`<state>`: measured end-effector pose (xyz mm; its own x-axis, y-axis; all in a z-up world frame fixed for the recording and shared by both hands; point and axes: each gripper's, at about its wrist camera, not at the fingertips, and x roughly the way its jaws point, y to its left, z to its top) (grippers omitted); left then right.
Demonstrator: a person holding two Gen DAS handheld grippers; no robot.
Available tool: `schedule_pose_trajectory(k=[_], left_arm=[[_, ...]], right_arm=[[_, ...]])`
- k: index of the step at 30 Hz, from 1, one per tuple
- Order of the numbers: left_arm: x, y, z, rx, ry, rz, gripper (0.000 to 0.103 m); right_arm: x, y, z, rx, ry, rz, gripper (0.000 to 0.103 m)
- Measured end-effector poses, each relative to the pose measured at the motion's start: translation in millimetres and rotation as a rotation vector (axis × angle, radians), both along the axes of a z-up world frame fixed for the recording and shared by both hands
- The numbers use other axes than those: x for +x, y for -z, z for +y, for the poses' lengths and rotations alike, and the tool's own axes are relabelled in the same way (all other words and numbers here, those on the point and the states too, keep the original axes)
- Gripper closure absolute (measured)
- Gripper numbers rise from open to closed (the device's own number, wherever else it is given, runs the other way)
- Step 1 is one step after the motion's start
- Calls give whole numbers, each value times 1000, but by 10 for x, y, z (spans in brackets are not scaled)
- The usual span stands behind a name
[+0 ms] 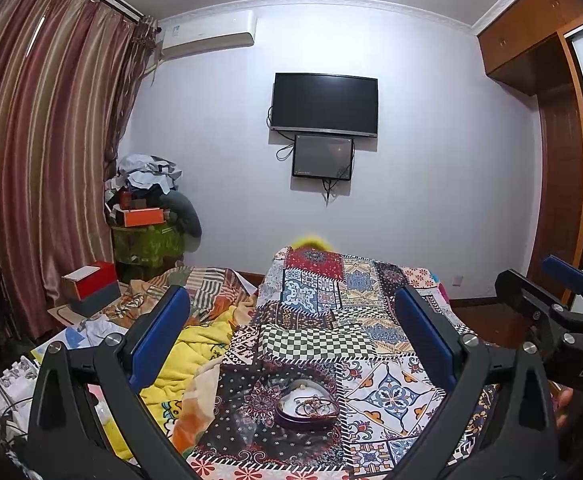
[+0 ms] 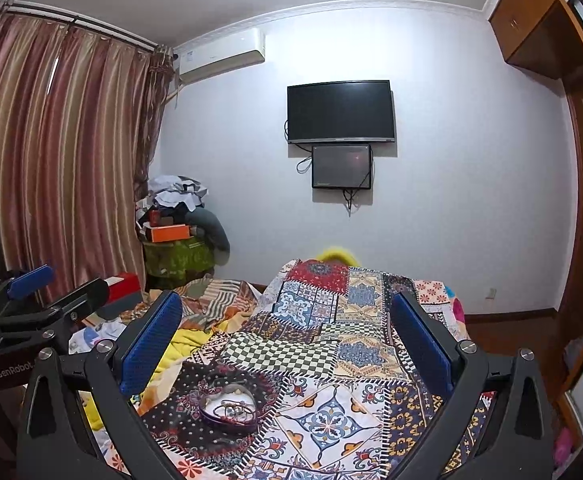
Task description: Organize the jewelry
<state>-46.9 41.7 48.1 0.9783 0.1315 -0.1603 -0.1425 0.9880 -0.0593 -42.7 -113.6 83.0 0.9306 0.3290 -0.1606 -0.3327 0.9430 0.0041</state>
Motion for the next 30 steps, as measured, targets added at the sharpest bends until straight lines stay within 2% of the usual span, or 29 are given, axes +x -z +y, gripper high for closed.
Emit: schedule_pose_trajectory(k=[30], left_arm=[[57, 58, 118, -56, 19, 30, 0]], right_arm=[[43, 24, 41, -6, -3, 22, 0]])
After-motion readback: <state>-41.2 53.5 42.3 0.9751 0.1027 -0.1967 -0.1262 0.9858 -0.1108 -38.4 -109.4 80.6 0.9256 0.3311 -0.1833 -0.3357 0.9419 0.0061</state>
